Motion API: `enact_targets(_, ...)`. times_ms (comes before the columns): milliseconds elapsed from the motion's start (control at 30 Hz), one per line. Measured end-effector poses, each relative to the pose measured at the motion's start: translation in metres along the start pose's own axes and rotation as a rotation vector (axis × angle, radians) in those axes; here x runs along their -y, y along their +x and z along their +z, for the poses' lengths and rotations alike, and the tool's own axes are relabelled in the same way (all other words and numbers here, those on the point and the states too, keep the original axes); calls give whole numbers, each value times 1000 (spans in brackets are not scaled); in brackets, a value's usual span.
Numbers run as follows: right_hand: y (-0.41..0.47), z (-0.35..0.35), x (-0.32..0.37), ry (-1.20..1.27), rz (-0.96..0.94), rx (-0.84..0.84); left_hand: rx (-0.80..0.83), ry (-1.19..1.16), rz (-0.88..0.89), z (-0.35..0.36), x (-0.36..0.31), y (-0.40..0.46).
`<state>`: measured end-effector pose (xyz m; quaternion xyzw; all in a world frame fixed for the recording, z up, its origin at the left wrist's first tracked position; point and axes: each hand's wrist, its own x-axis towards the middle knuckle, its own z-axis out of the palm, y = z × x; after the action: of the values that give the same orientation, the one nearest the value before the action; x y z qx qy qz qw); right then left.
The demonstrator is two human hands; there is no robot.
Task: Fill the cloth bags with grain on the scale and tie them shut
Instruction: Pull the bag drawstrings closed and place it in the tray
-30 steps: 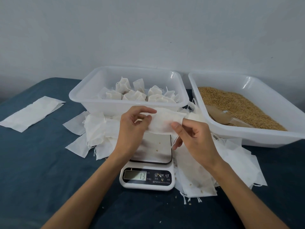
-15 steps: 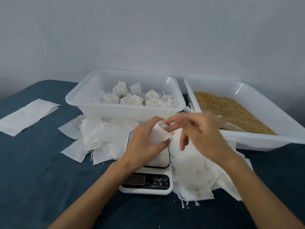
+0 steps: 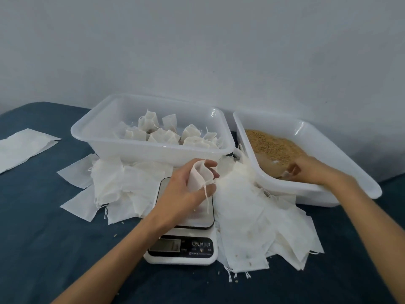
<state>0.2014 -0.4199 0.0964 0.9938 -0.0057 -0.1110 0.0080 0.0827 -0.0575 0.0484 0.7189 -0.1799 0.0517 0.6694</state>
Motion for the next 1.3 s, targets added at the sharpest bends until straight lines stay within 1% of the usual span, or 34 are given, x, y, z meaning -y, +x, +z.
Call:
enact_targets(67, 5, 5, 0, -54, 7, -39, -32, -9, -21, 0, 0, 0)
enact_targets(200, 12, 6, -12, 89, 61, -217, -70, -42, -40, 0, 2, 2)
enact_targets(300, 22, -5, -22, 98, 148, -369, -66, -22, -43, 0, 4, 3)
enact_targets(400, 32, -13, -28, -62, 230, -495, -63, -2, -40, -1, 4, 3)
enact_targets(500, 38, -16, -31, -275, 306, -551, -47, -2, -47, 0, 3, 3)
enact_targets(567, 39, -15, -34, -341, 274, -537, -44, -9, -52, 0, 2, 4)
enact_targets(633, 39, -14, -33, -339, 181, -512, -47, -14, -54, 0, 0, 4)
enact_targets(733, 37, -10, -24, -207, -23, -430, -53, -17, -56, 0, 0, 4)
enact_targets(800, 33, -5, -20, -58, -87, -357, -60, -22, -57, 0, 0, 3)
enact_targets(900, 31, 3, -27, 95, -49, -338, -77, -18, -56, -1, 0, 4)
enact_targets(1000, 29, 2, -35, 323, 47, -399, -90, -24, -57, -2, 0, 4)
enact_targets(1067, 29, 1, -36, 415, 72, -431, -94, -23, -64, -2, 0, 4)
enact_targets(1200, 25, 0, -29, 491, 28, -446, -94, -17, -85, -1, 0, 5)
enact_targets(1300, 16, -5, -21, 499, -28, -432, -90, -10, -85, 0, -2, 6)
